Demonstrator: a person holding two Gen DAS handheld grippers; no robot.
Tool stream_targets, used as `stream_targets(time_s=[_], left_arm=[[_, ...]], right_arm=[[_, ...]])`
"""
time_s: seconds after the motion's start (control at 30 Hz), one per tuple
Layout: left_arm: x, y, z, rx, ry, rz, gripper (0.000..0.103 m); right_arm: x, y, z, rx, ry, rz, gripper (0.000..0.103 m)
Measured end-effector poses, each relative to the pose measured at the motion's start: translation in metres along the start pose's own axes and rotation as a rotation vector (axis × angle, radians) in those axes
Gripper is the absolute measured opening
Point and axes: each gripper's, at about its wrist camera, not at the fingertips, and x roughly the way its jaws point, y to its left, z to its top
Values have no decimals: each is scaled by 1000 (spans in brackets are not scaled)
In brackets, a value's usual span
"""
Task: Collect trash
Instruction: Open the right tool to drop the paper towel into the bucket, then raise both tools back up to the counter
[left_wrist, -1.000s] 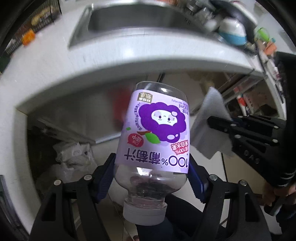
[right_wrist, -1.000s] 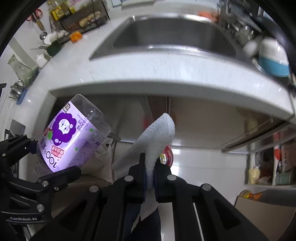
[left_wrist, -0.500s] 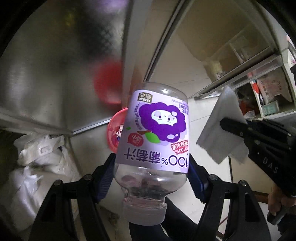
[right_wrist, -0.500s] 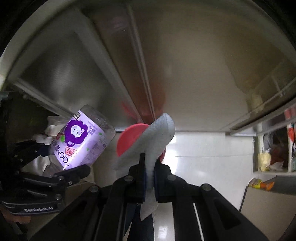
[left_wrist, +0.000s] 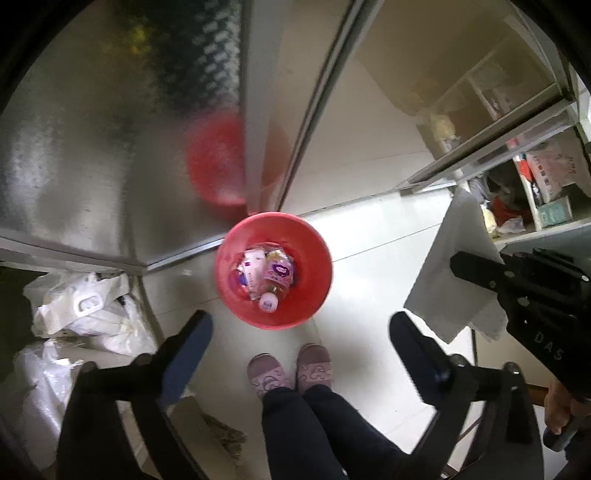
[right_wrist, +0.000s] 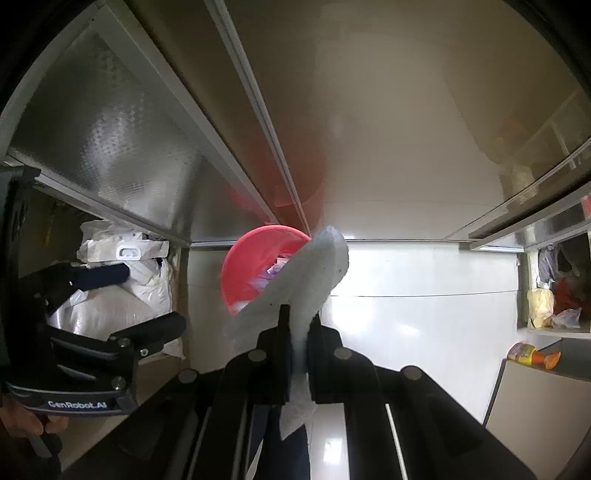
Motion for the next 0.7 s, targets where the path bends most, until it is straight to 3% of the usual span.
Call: stream_targets(time_s=[0.27,0.43,0.57,0.7], left_arm=[[-2,21,-3,-55,-25,79,103],[3,40,-11,-120,-12,55,103],[5,50,-17,-159,-8,79,103],[6,59,-22,-184,-9,91,103]], right_arm=[[12,15,4,-61,21,30,7],[28,26,7,-112,42,30,7],[36,35,8,-157,37,24,10],[46,43,9,-206,44,15,52]])
